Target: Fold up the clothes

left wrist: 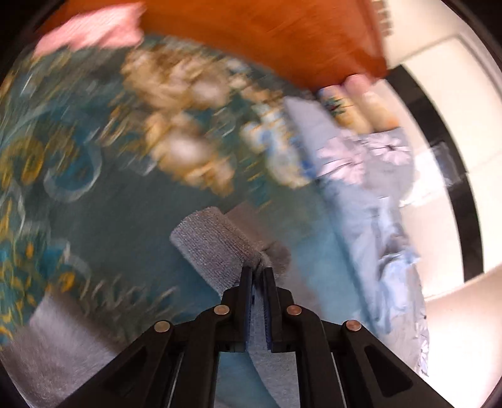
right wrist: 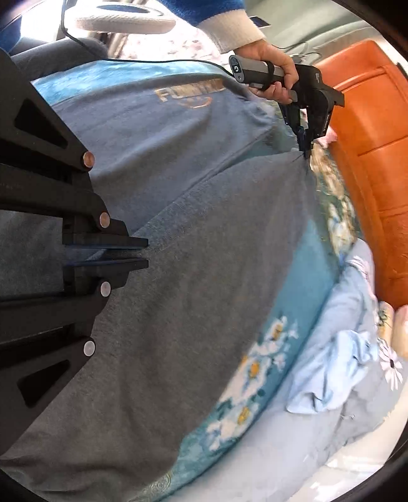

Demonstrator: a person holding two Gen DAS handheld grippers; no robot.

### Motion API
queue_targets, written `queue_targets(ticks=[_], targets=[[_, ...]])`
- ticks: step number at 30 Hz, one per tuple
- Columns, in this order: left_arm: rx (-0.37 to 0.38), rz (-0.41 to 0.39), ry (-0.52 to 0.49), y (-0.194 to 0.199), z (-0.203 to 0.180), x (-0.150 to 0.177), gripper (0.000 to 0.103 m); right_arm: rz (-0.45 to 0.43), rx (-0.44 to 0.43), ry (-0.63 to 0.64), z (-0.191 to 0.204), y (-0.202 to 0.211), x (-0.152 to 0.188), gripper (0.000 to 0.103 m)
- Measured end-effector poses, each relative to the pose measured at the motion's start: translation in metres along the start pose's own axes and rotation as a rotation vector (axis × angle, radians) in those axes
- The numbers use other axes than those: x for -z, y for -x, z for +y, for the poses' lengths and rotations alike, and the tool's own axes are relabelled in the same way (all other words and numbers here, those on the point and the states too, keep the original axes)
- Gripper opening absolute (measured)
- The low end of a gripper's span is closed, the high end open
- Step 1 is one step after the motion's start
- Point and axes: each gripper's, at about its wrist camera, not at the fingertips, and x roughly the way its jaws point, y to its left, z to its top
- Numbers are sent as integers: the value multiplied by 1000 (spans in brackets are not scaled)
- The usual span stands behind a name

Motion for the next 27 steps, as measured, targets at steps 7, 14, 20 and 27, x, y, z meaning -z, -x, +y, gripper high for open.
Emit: queue_targets(ticks=[7,14,20,27], targets=[[36,-18,-118,9,-75,-33,5,-120,140,-74,-27,30,-38,5],[17,-45,-170,22,-70,-31,5,-251,172,-71,-21,71,-40,5],[-72,79,-59,-3,-19,-6,7,-69,186,2,-15,24,-3,5],[-29,258,166,-32,-4,31,30,-53,165,-39,-22,23,-2,5]])
